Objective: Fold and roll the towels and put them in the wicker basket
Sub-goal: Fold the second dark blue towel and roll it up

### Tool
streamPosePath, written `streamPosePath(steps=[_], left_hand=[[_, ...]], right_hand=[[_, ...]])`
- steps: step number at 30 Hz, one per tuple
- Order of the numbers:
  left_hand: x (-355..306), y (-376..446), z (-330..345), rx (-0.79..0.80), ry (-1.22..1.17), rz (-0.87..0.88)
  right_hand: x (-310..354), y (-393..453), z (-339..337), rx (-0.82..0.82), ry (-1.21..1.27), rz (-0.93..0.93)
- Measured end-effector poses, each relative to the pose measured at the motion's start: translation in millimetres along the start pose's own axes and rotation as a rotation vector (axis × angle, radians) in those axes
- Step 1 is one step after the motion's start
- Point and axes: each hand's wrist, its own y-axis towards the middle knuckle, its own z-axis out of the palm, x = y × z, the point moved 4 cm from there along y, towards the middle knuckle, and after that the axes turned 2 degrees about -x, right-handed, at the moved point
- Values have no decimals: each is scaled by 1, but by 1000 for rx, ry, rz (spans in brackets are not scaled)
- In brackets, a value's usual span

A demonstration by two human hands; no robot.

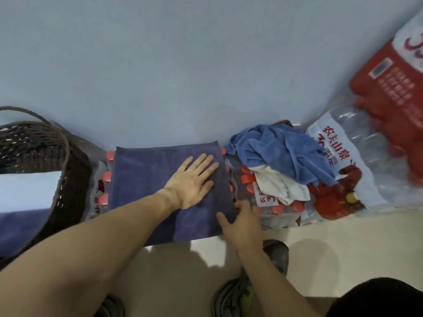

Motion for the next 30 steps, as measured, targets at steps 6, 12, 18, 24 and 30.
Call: streamPosePath(steps=[6, 12, 18, 24, 30], left_hand=[[2, 2, 3, -3, -1, -12], [2, 2, 5, -27, -1, -16], [3, 2, 6, -59, 2, -11], [-1, -7, -14, 10, -31, -32], [-5, -119, -44, -463, -226, -349]], right_hand=[[-29, -4, 9, 189, 337, 130], [-44, -5, 10, 437, 542, 269], [-63, -17, 1, 591, 715, 499], [-63, -19, 5, 483, 690, 544], [-54, -18, 7, 451, 522, 570]])
